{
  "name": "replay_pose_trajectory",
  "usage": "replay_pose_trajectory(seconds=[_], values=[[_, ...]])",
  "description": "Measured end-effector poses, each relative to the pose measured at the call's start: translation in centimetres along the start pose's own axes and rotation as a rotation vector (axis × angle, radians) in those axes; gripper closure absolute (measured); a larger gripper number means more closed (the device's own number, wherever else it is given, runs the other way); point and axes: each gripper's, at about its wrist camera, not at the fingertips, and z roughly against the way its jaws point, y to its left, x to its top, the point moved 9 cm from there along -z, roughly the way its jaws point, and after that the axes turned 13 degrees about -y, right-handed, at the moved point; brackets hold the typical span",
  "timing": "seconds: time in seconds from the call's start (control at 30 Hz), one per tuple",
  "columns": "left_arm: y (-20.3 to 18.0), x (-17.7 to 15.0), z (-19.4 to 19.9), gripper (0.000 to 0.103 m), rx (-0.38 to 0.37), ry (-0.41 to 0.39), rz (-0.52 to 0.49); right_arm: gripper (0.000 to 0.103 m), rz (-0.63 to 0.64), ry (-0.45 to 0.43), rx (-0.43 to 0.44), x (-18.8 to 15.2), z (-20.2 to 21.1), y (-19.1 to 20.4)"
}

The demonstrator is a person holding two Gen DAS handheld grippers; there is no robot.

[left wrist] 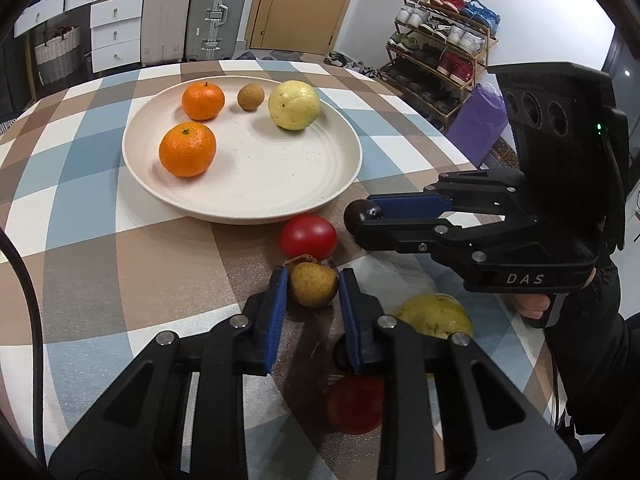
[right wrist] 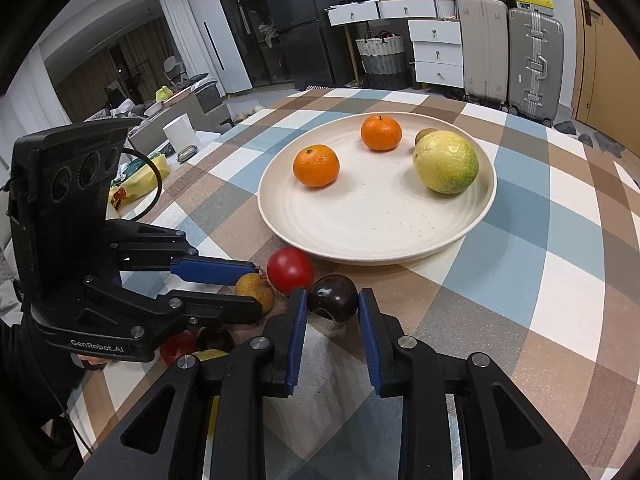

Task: Organize fruits
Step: 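Grasp a small brown pear with the left tool while the right tool grasps a dark plum, then carry the pear and plum onto the white plate and open both tools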

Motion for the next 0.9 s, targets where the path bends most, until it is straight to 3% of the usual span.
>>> replay_pose_trajectory(seconds=[0.7, 0.9], values=[[2.2, 2.5, 3.3, 0.08, 0.091, -0.147, 0.023, 0.076, -0.02, -0.09, 0.07, 1.4, 1.2, 1.2], [2.6, 3.1, 4.1, 0.08, 0.136, -0.193, 0.014, 0.076, -0.064, -0.153, 0.067, 2.5, 2.0, 0.7]])
